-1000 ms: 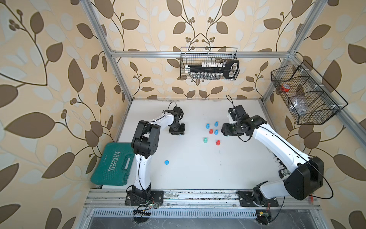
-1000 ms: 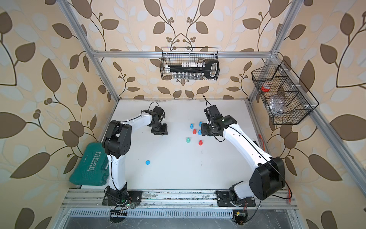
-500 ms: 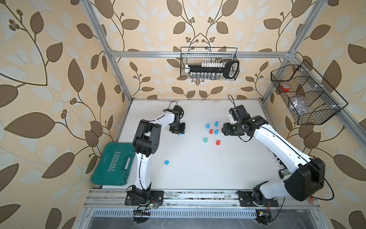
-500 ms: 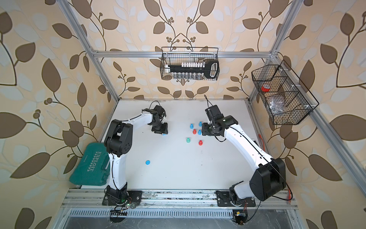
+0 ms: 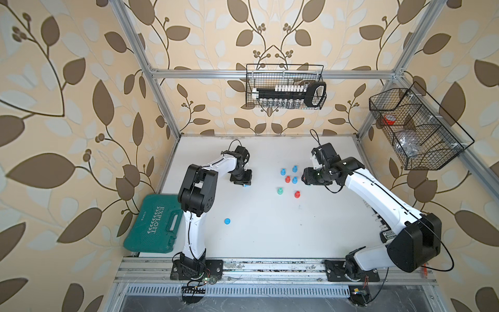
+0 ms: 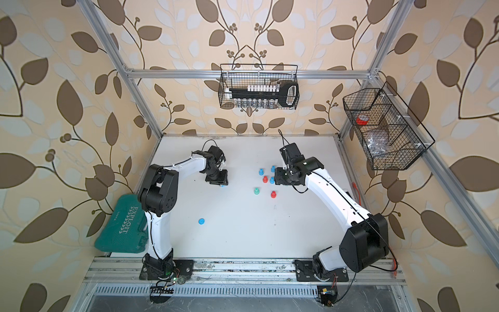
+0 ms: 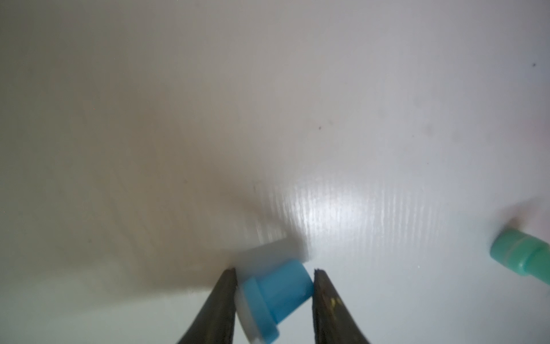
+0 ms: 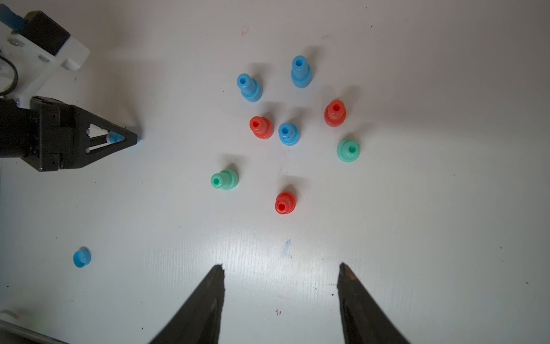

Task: Close the stamp cap
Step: Pick up the stamp from the center of the board.

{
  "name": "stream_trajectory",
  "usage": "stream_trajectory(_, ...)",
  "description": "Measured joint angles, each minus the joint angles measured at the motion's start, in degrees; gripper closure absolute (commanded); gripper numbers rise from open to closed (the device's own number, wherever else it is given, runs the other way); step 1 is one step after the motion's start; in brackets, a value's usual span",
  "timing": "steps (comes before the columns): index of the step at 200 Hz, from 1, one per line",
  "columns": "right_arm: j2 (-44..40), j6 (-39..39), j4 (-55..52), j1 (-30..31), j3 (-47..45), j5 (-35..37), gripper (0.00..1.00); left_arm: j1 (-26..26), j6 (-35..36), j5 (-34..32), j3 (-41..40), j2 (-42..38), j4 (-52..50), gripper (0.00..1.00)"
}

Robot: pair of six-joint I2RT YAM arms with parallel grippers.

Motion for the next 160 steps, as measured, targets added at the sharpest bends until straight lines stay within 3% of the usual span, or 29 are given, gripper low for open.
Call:
stream_trajectory(31, -0.39, -0.15, -0.63, 0.00, -0.13, -1.55, 0.42, -4.28, -3.43, 0.98, -7.43, -4.96, 0.04, 0.67)
stream_trajectory(94, -6.12, 0.61, -1.60, 0.00, -4.76, -3.19, 0.42, -21.94, -19.93, 0.26, -20.06, -13.64, 6.71, 0.70)
stream_trajectory(160, -10.12, 1.62, -2.23, 0.00, -8.68, -3.19, 0.42, -26.91, -27.50, -1.07, -21.53, -14.84, 7.54, 0.57)
